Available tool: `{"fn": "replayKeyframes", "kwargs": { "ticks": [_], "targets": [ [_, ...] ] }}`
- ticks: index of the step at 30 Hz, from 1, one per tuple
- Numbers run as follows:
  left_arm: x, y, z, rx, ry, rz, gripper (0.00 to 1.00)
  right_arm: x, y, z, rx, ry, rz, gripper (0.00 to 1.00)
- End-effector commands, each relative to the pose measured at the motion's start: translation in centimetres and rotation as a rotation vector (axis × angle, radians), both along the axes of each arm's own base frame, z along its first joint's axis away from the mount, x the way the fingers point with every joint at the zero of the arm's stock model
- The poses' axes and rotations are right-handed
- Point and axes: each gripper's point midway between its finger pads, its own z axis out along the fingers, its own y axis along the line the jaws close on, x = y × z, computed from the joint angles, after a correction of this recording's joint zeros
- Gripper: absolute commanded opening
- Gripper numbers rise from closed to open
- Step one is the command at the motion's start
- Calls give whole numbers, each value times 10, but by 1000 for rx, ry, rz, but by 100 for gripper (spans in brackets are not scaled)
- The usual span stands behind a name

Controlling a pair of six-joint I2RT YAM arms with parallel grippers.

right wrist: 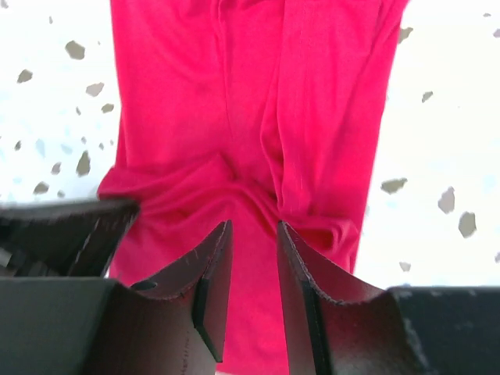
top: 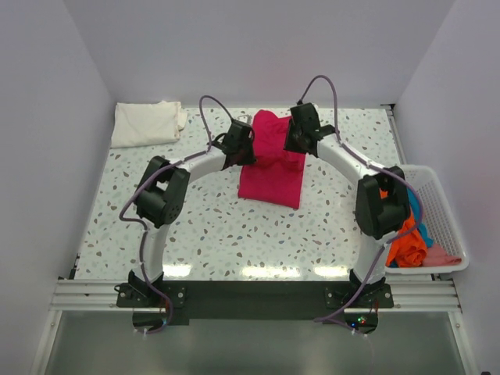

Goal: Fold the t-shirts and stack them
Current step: Fold the tshirt

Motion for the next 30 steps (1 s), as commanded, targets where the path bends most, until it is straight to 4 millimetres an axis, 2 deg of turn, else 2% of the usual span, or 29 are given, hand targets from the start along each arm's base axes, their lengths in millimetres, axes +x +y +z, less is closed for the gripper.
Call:
{"fn": "replayKeyframes", "kwargs": {
  "ticks": [1, 3, 5, 7, 8, 9, 11, 12, 13, 14, 15, 16, 17, 18, 19, 20, 24, 30],
  "targets": [
    [18, -6, 15, -23, -51, -30, 15, -19, 7, 26, 46, -49, 43, 34],
    [24, -7, 20, -30, -66, -36, 17, -35, 17, 22, 54, -40, 82, 34],
    [31, -8, 25, -41, -82, -35, 19, -42, 28, 20, 64, -48, 115, 34],
    [39, -7, 34, -49, -105, -32, 21, -49, 44, 6, 60, -30, 155, 33],
    [41, -7, 36, -48, -110, -33, 23, -50, 52, 7, 65, -30, 173, 34],
    [43, -8, 43, -52, -124, -35, 25, -50, 57, -4, 60, -11, 184, 33],
    [44, -8, 52, -58, -141, -38, 35, -47, 65, -11, 70, -1, 199, 33],
    [42, -7, 60, -61, -153, -40, 37, -42, 70, -10, 80, -9, 202, 33],
    [41, -7, 62, -64, -159, -40, 38, -39, 72, -22, 72, 12, 205, 33],
    [39, -5, 65, -68, -162, -39, 41, -37, 74, -25, 75, 19, 208, 33],
    [34, -2, 68, -73, -161, -31, 42, -31, 79, -20, 85, 3, 212, 33],
    [31, 0, 70, -75, -162, -26, 42, -29, 80, -31, 77, 23, 212, 33],
    [28, 2, 70, -76, -158, -19, 42, -28, 83, -33, 78, 27, 215, 33],
    [21, 8, 60, -68, -130, 1, 41, -24, 84, -32, 78, 27, 215, 33],
    [16, 10, 69, -79, -137, 10, 40, -23, 85, -35, 77, 30, 216, 33],
    [12, 13, 68, -84, -130, 20, 37, -21, 86, -42, 74, 42, 215, 33],
    [-20, 27, 57, -106, -84, 58, 28, -9, 91, -45, 64, 45, 211, 33],
    [-57, 18, 46, -106, -64, 18, 22, 10, 89, -48, 51, 36, 182, 32]
  ]
}}
